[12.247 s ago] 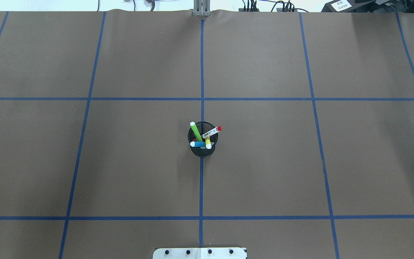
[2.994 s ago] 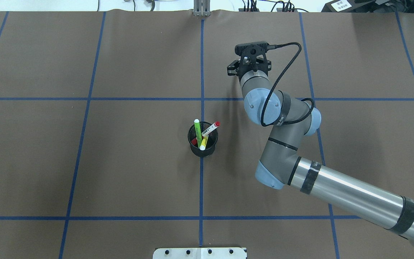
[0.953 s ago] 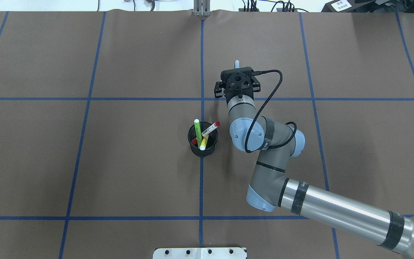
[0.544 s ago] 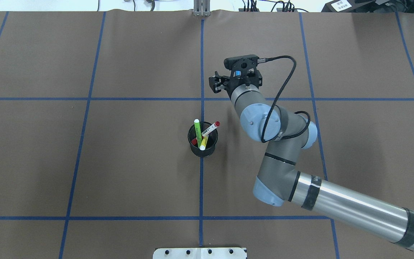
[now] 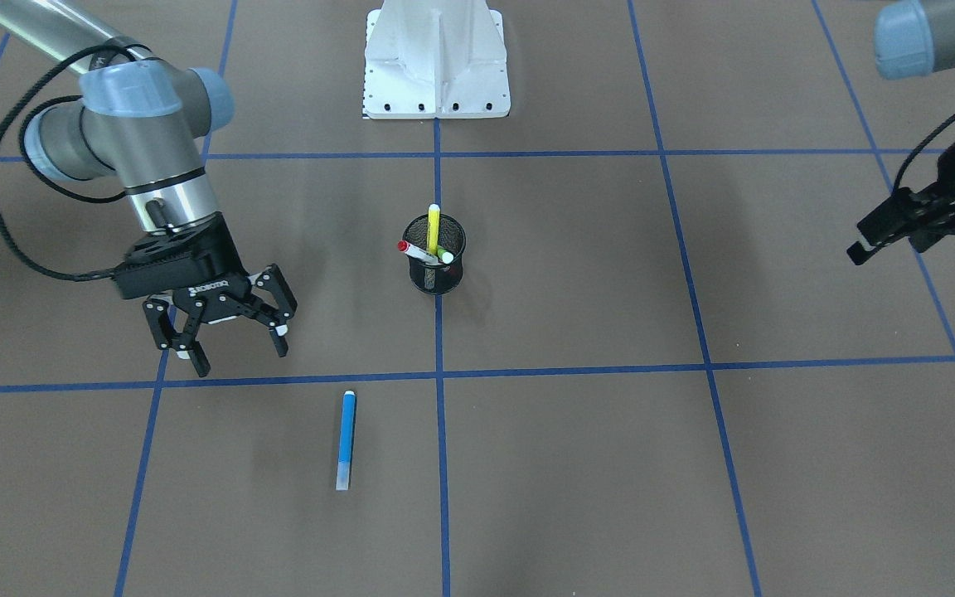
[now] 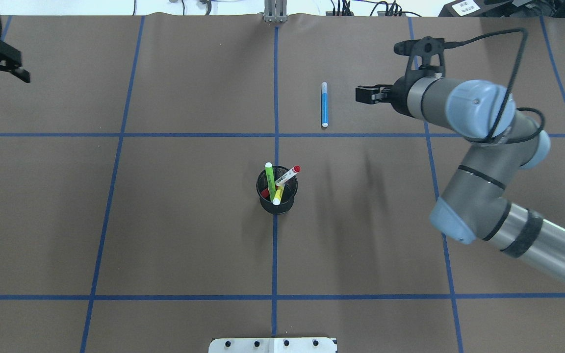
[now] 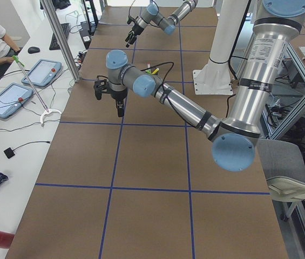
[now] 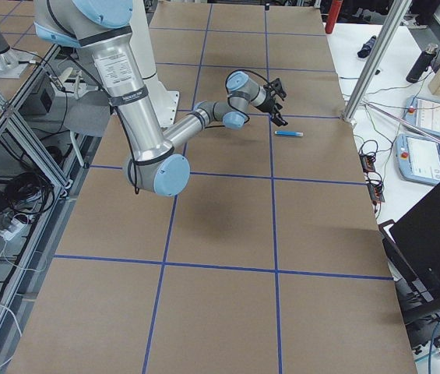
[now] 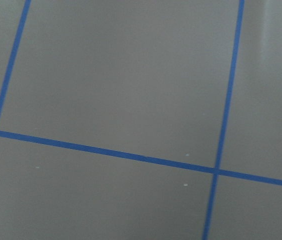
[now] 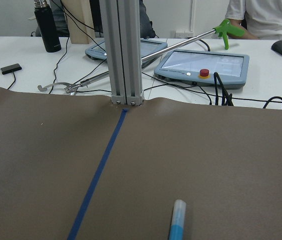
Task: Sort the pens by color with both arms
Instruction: 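Withdraw the right arm while the left gripper reaches over the cup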
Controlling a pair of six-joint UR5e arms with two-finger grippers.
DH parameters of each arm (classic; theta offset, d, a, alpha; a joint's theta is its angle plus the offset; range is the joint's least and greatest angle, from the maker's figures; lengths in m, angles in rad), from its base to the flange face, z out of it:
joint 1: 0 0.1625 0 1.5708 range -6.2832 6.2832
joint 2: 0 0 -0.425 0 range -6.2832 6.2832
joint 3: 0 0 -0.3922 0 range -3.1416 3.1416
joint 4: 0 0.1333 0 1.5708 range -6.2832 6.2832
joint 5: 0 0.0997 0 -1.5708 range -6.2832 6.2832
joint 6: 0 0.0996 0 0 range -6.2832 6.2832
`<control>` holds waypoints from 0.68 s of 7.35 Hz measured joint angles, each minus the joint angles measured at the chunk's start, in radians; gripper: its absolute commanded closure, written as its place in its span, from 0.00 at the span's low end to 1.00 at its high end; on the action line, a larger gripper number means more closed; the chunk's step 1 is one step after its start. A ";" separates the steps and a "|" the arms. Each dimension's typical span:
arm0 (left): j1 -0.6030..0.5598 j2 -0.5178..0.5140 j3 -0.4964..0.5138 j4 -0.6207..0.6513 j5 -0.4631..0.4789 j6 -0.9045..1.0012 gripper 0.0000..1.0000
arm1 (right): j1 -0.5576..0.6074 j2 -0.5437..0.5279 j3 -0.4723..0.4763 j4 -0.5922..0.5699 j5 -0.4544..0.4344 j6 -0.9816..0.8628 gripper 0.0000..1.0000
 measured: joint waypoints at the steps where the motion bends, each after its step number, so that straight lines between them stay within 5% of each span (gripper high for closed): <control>1: 0.084 -0.099 -0.001 0.057 0.045 -0.133 0.00 | 0.092 -0.066 0.022 -0.010 0.173 -0.006 0.01; 2: 0.165 -0.201 0.000 0.139 0.105 -0.236 0.00 | 0.173 -0.120 0.026 -0.015 0.312 -0.018 0.01; 5: 0.385 -0.456 0.097 0.280 0.305 -0.448 0.00 | 0.335 -0.206 -0.030 -0.023 0.549 -0.104 0.01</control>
